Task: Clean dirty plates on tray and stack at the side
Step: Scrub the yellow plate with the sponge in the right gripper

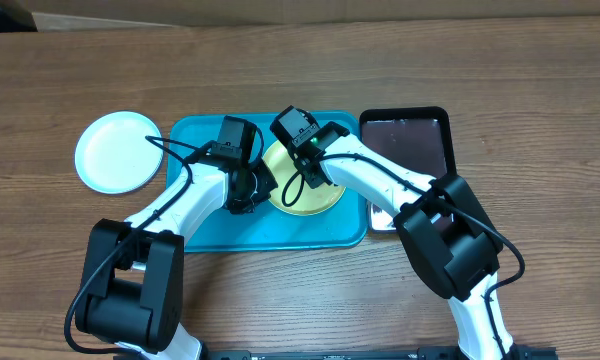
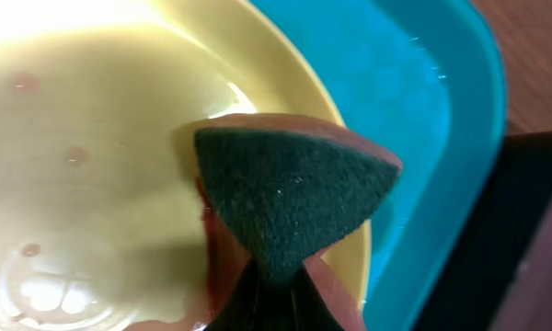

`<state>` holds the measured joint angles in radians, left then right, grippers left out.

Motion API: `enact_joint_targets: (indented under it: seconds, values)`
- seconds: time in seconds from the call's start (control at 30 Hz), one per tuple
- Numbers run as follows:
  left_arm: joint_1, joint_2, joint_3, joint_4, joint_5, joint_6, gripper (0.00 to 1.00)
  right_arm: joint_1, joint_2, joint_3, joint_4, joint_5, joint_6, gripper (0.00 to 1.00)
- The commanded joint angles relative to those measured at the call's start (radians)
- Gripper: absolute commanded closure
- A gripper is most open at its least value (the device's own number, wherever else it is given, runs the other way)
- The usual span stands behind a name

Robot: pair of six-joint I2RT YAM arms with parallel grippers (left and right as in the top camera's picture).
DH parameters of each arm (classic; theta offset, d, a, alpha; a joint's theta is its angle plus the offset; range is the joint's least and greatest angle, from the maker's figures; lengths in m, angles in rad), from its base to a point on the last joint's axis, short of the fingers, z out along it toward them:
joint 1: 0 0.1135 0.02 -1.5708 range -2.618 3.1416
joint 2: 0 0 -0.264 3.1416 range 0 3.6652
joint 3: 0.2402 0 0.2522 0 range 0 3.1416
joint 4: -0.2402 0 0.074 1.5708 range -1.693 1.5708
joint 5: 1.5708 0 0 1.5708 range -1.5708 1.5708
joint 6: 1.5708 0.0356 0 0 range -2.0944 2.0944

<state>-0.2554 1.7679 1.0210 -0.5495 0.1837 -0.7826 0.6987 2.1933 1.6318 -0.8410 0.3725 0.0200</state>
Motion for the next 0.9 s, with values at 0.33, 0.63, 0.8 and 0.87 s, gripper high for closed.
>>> enact_joint_targets:
  seconds: [0.33, 0.63, 0.8, 0.87]
  values:
    - [-0.009, 0.010, 0.008, -0.003, -0.007, 0.020, 0.96, -0.006, 0.072, 0.003, -0.035, -0.635, -0.002, 0.96]
    - [-0.009, 0.010, 0.008, -0.004, -0.007, 0.020, 0.96, -0.065, 0.011, 0.063, -0.059, -0.755, -0.039, 0.96]
    - [-0.009, 0.010, 0.008, -0.004, -0.007, 0.020, 0.96, -0.150, -0.067, 0.116, -0.086, -0.774, -0.040, 0.96]
    - [-0.009, 0.010, 0.008, -0.004, -0.007, 0.020, 0.96, -0.198, -0.099, 0.135, -0.114, -0.774, -0.040, 0.96]
